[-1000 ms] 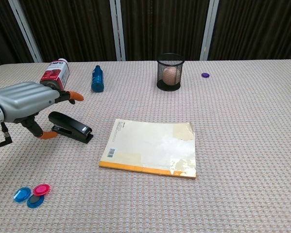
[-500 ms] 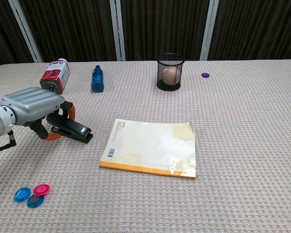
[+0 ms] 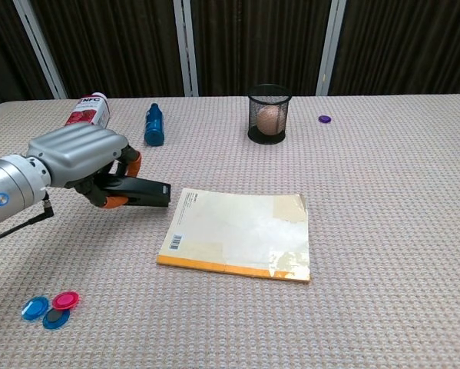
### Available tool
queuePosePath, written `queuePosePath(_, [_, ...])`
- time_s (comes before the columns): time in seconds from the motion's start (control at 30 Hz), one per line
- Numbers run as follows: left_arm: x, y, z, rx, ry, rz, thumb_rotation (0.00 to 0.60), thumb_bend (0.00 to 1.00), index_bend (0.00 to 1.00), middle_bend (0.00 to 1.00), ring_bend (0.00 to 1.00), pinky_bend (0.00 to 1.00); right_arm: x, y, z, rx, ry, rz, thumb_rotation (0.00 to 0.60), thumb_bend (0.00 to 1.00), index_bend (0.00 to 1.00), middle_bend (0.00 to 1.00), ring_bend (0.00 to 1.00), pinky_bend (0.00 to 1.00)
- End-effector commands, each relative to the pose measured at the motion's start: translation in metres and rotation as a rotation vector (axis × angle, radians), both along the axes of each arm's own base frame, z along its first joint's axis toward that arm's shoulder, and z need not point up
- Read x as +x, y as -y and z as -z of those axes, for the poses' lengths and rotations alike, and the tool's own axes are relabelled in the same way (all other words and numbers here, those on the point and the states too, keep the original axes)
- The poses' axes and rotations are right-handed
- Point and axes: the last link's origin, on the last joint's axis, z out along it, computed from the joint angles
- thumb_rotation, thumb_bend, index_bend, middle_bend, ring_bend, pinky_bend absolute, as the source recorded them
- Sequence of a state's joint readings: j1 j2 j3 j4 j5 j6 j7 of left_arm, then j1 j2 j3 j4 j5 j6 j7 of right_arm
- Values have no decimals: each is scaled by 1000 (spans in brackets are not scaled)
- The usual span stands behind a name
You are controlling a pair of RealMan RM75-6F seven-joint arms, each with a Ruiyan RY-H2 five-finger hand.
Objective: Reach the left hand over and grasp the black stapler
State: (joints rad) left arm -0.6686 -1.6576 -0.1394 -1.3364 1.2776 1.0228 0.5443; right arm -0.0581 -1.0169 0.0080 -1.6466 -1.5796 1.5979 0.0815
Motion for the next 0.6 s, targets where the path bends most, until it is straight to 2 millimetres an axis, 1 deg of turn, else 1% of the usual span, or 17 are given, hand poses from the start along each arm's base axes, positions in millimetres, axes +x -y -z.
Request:
queuePosePath(0.03, [17,10,-4,-25,61,50,600,406,669,642,557,451,1,0,0,2,1,-5,600,61,0,0,0,0])
queuePosePath(0.17, [36,16,-3,-36,82,109,600,402,667,642,556,455,2,-2,0,6,4,-10,600,60,0,0,0,0])
queuePosePath(0.2, [45,17,-1,-40,86,129,600,401,665,642,557,456,2,-2,0,6,7,-13,600,60,0,0,0,0])
queuePosePath(0.3, [62,19,6,-49,91,157,600,392,662,641,556,455,2,-3,-2,5,17,-16,600,59,0,0,0,0])
queuePosePath(0.43, [86,19,25,-76,90,182,600,382,662,637,556,452,1,-5,-6,1,35,-23,600,61,0,0,0,0])
queuePosePath(0.6, [102,16,57,-105,45,184,600,378,654,622,551,451,-1,-7,-12,-5,56,-34,600,61,0,0,0,0])
